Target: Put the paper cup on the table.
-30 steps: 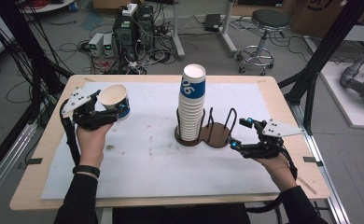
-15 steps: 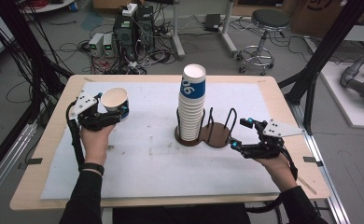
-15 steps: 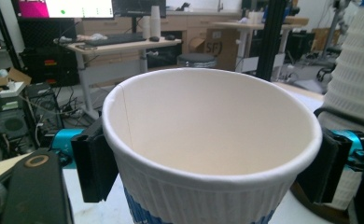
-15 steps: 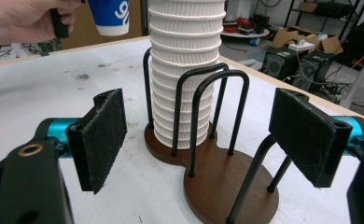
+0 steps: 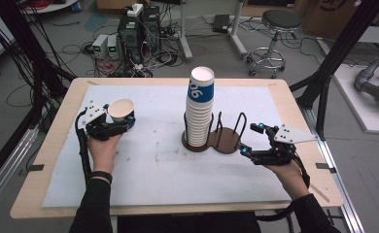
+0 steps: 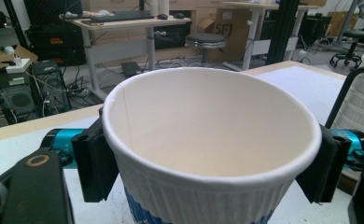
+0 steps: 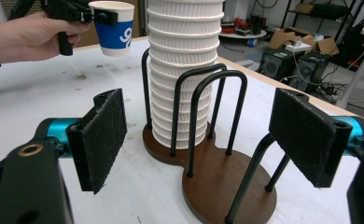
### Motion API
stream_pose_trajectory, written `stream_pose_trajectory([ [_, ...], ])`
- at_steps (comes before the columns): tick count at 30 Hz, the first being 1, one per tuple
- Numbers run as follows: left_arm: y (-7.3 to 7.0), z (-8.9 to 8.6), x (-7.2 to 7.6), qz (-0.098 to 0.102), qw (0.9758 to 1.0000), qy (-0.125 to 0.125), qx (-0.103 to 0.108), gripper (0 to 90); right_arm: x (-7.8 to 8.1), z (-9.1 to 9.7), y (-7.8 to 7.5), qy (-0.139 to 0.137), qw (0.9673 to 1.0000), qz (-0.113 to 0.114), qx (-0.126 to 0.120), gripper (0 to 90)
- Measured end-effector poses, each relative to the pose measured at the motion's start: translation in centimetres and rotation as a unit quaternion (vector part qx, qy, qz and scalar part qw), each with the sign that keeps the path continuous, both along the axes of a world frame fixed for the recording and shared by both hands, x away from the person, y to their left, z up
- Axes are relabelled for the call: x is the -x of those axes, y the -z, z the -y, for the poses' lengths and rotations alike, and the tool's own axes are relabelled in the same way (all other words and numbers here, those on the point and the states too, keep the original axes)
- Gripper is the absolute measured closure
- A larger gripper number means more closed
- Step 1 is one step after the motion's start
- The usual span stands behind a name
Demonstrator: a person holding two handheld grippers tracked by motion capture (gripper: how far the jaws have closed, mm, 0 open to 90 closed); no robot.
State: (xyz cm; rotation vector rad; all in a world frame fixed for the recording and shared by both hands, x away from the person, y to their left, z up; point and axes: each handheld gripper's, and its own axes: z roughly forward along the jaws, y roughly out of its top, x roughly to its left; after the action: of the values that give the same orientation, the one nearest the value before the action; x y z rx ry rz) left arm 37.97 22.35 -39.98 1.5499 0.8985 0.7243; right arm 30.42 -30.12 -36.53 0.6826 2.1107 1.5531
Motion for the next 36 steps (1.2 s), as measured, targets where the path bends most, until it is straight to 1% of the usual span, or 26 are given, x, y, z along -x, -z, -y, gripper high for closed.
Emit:
stream_pose_trajectory([
  [4, 0.3, 0.0, -0.3, -0.006, 1.0, -0.002, -0.004, 21.2, 0.0, 0.0, 0.0, 0.001, 1.0, -0.001, 0.0, 19.5],
  [8, 0.4, 0.0, -0.4, -0.005, 1.0, -0.004, 0.0, 21.2, 0.1, 0.1, 0.0, 0.002, 1.0, -0.003, -0.001, 19.5],
  [10, 0.5, -0.1, -0.4, -0.009, 0.9999, -0.008, -0.003, 21.2, 0.1, 0.1, 0.1, 0.002, 1.0, -0.001, 0.0, 19.5],
  [15, 0.8, -0.1, -0.5, -0.013, 0.9999, -0.008, 0.0, 21.2, 0.1, 0.1, 0.1, 0.002, 1.0, 0.002, 0.0, 19.5],
  [16, 0.9, -0.1, -0.5, -0.009, 0.9999, -0.011, 0.0, 21.3, 0.1, 0.1, 0.1, 0.002, 1.0, 0.002, 0.0, 19.5],
  [17, 1.1, -0.1, -0.4, -0.002, 0.9999, -0.016, 0.005, 21.6, 0.1, 0.1, 0.1, 0.002, 1.0, 0.002, 0.0, 19.5],
  [18, 1.3, -0.2, -0.3, -0.002, 0.9998, -0.02, 0.009, 21.7, 0.1, 0.1, 0.1, 0.002, 1.0, 0.001, 0.0, 19.5],
  [19, 1.5, -0.2, -0.3, -0.005, 0.9997, -0.021, 0.009, 21.8, 0.1, 0.2, 0.1, 0.002, 1.0, 0.001, 0.0, 19.5],
  [20, 1.8, -0.3, -0.3, -0.008, 0.9997, -0.017, 0.012, 21.8, 0.1, 0.2, 0.0, 0.002, 1.0, 0.0, 0.0, 19.5],
  [21, 1.9, -0.3, -0.4, -0.012, 0.9998, -0.016, 0.008, 21.7, 0.1, 0.2, 0.0, 0.002, 1.0, 0.0, -0.001, 19.5],
  [22, 2.0, -0.2, -0.4, -0.013, 0.9998, -0.017, 0.004, 21.7, 0.1, 0.2, 0.0, 0.002, 1.0, 0.0, -0.001, 19.5],
  [24, 2.2, -0.3, -0.4, -0.013, 0.9997, -0.019, 0.009, 21.7, 0.1, 0.2, 0.1, 0.002, 1.0, 0.0, 0.001, 19.5],
  [26, 2.3, -0.3, -0.5, -0.013, 0.9997, -0.02, 0.003, 21.6, 0.1, 0.1, 0.1, 0.001, 1.0, 0.001, 0.0, 19.5],
  [30, 3.0, -0.4, -0.6, -0.022, 0.9994, -0.027, 0.0, 21.3, 0.1, 0.2, 0.1, 0.001, 1.0, 0.001, 0.001, 19.5],
  [31, 3.2, -0.5, -0.6, -0.022, 0.9994, -0.027, 0.005, 21.2, 0.1, 0.2, 0.1, 0.001, 1.0, 0.001, 0.0, 19.6],
  [33, 3.4, -0.4, -0.6, -0.026, 0.9992, -0.031, 0.003, 20.7, 0.1, 0.2, 0.1, 0.003, 1.0, 0.0, -0.001, 19.5],
  [36, 3.6, -0.3, -0.8, -0.028, 0.9993, -0.026, -0.001, 20.5, 0.1, 0.2, 0.1, 0.003, 1.0, 0.001, 0.001, 19.5],
])
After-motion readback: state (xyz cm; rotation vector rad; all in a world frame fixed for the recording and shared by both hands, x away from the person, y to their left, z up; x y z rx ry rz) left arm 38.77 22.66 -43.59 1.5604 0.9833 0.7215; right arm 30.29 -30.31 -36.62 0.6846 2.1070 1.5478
